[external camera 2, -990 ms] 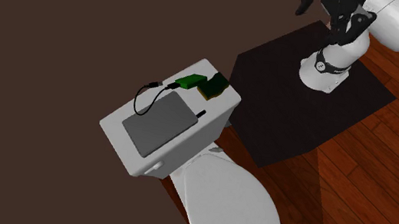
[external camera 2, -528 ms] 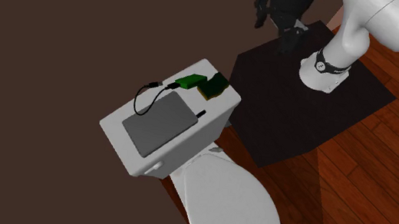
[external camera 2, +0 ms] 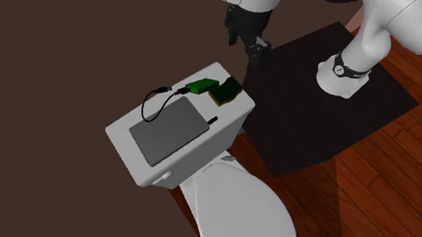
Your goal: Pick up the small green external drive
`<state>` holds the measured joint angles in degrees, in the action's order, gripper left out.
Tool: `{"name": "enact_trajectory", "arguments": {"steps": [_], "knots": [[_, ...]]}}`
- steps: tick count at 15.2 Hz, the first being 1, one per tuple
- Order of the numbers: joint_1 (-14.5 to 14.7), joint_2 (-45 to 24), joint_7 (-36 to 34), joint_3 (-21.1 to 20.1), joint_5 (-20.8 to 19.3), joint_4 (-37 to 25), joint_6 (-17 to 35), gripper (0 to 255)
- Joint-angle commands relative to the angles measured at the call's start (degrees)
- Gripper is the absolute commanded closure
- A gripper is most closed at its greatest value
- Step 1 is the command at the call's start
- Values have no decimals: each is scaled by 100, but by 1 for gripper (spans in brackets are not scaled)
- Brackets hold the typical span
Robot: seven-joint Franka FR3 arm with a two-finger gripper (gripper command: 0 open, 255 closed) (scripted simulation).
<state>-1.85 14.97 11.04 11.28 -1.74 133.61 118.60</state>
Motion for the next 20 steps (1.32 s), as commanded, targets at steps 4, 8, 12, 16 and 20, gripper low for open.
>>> {"name": "enact_trajectory", "arguments": {"steps": [4,8,12,16,20], "knots": [[-3,-1116,769,295,467,-558,482,0],[-93,-2074,1412,391,971,-1188,691,0],[-290,-3041,1989,346,1466,-1956,746,0],[-553,-4010,2437,208,1861,-2867,666,0],[-774,-4792,2692,62,2084,-3645,582,0]]}}
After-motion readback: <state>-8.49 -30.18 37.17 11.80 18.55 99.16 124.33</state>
